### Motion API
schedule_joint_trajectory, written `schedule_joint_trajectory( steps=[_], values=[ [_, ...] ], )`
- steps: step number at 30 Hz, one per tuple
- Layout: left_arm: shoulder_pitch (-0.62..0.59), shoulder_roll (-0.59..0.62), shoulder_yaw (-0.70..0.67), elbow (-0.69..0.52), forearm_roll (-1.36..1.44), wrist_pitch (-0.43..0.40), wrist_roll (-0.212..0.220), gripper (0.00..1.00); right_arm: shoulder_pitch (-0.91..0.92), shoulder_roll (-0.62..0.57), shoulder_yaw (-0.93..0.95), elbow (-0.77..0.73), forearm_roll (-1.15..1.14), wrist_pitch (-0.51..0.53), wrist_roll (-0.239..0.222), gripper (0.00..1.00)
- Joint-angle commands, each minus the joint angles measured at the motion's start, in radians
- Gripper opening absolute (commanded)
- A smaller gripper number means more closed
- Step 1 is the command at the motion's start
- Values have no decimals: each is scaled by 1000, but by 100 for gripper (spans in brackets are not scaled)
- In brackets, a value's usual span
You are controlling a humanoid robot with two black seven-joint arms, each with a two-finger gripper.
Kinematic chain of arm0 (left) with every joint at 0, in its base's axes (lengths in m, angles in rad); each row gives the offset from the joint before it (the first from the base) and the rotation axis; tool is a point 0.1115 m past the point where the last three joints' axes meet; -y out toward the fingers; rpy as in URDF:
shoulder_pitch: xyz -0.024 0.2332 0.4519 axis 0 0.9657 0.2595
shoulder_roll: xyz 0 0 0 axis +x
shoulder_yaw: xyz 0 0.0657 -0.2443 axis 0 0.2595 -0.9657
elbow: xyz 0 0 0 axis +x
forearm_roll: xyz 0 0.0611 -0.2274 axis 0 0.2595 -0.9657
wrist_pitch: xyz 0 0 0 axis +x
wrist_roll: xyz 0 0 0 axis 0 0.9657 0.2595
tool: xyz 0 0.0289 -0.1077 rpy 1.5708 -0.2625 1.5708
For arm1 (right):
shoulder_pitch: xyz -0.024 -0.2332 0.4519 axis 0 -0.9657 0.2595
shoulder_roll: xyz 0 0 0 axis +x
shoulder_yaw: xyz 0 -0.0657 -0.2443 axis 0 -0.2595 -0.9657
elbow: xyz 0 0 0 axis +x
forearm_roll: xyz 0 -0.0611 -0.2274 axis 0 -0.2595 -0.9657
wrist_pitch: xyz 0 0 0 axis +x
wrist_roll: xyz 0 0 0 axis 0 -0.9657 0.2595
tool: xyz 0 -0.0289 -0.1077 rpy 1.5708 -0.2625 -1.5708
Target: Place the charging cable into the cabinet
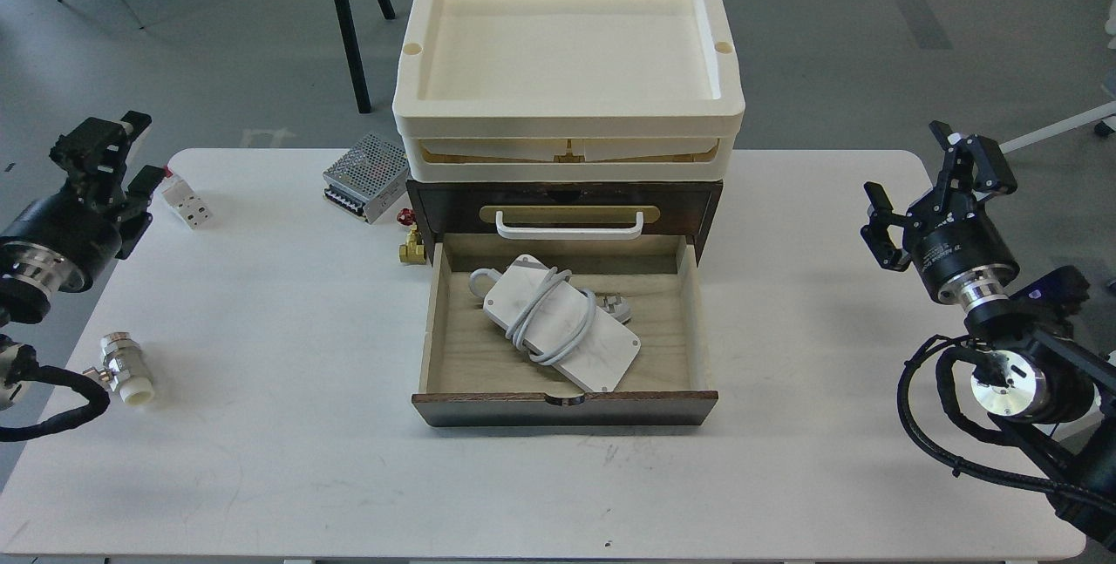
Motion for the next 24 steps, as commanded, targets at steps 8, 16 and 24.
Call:
schedule_joint_trajectory(
  steps=[8,16,24],
  values=[
    [-25,-286,-134,440,-84,-392,0,81,-1,6,15,-7,2,-1,0,99],
    [-127,-424,-118,678,-75,-479,0,87,-1,8,16,-7,3,-1,0,99],
    [-141,-441,-122,704,-84,-479,0,89,-1,8,16,-5,3,-3,0,99]
  ],
)
